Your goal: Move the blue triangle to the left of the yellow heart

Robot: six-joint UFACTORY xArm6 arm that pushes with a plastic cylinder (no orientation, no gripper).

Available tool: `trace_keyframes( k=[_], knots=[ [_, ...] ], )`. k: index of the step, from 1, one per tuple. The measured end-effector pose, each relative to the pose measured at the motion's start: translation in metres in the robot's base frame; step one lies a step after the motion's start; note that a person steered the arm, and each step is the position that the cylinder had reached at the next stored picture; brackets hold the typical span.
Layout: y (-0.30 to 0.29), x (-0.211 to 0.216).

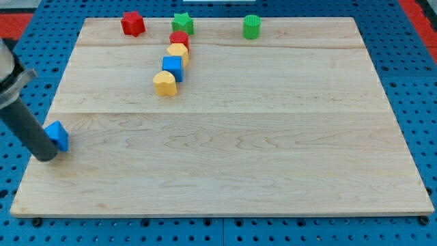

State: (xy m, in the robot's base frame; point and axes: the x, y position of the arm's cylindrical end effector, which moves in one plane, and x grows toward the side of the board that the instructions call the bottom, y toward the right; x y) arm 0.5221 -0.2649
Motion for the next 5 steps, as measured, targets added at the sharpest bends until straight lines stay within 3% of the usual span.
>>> trace_keyframes(
  k=[2, 3, 5],
  knots=[
    [0.0, -0.036],
    [-0.038, -0.063],
    [-0.036, -0.072]
  ],
)
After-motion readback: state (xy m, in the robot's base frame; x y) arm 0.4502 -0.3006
